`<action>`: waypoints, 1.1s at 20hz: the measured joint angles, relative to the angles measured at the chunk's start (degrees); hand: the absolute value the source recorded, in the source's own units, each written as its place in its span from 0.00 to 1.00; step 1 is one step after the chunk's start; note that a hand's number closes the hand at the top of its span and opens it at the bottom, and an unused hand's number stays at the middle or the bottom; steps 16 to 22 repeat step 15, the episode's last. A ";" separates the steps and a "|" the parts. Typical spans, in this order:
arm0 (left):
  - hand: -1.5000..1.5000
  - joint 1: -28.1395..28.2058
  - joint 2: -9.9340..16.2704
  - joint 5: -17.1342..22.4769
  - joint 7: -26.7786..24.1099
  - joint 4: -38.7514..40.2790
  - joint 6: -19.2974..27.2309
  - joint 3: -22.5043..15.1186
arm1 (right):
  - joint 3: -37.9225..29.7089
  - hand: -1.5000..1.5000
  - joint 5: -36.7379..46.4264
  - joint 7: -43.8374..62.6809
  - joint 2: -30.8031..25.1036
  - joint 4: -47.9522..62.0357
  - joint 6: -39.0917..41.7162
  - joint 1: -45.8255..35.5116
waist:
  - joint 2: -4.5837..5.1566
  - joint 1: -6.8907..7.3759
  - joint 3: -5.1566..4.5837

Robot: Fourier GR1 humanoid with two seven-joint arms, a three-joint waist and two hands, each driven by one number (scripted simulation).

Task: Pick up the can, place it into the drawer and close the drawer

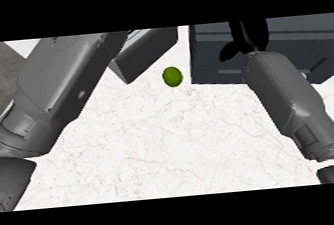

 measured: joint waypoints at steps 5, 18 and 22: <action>0.00 2.74 2.49 -0.10 2.07 -4.51 -1.10 -0.27 | -1.23 0.00 -0.17 -1.27 -0.35 4.55 -0.69 -3.00 | 0.10 0.49 0.08; 0.00 8.66 6.32 -0.20 4.52 -12.90 -2.27 -0.70 | -5.52 0.00 -4.35 -8.86 -0.28 8.18 1.04 -6.03 | 0.84 0.21 0.49; 0.00 8.66 6.32 -0.20 4.52 -12.90 -2.27 -0.70 | -5.52 0.00 -4.35 -8.86 -0.28 8.18 1.04 -6.03 | 0.84 0.21 0.49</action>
